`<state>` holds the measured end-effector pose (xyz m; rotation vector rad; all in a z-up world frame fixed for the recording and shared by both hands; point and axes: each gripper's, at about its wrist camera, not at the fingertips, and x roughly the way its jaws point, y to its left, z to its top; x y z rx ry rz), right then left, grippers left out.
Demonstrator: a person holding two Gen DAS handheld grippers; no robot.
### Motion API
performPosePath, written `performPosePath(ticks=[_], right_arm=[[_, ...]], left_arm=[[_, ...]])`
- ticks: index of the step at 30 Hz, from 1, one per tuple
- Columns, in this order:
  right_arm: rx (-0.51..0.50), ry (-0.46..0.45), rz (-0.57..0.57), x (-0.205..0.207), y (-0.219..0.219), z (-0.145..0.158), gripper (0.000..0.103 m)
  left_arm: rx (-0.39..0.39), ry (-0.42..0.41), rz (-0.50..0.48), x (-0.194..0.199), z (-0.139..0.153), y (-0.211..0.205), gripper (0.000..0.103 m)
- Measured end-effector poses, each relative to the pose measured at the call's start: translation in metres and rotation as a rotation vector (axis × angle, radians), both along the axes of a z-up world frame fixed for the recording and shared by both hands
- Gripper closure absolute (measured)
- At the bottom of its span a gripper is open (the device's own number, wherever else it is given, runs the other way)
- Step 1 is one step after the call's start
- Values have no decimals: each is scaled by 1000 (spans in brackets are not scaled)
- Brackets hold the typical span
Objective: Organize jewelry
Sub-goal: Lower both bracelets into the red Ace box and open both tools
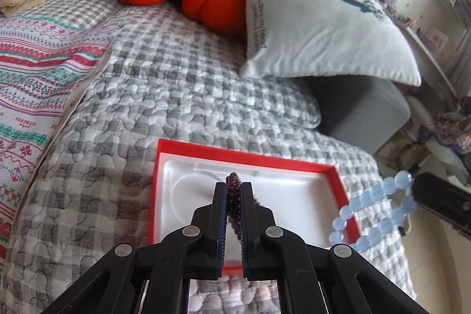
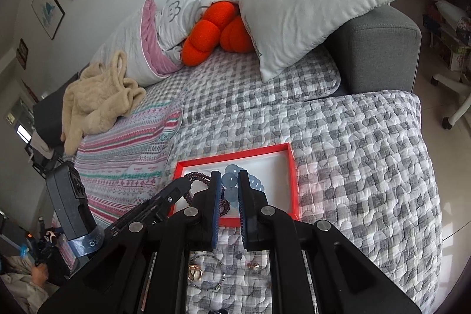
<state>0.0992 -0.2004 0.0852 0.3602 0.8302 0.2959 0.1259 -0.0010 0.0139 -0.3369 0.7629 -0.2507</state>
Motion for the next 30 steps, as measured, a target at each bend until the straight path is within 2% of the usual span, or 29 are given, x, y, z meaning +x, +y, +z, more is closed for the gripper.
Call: performPosePath(ticks=[4,8,14,23,24,25,26,28,29,30], right_arm=[[20,-22,44,7,16,0,91],[31,-44,97,16,30,-7,91],[-91,32,36,32,17,-44,91],[-93,57,14,35,-5,-57,91],[-88,58,15,34,-5,-56,90],[-86,61,19,33,-6,-55,89],[-92,63,21,31,-7,-54,86],[-101,53,17,25,-10,-48,70],[-100,46,16,22,-11,-45,61],[-98,39,16,18,-14,-42,56]], left_arm=[[61,42,21,5,-13,5,101],[66,55,21,7,-19,8,101],[99,53,17,8,-18,4,101],[161,48,12,7,-15,-2,100],[169,48,11,6,-14,-3,97],[174,49,6,4,-12,-4,87],[177,46,-1,2,-9,-4,73],[180,27,-13,-5,-3,-6,57],[182,19,-15,-9,1,-6,54],[189,13,-15,-13,4,-7,54]])
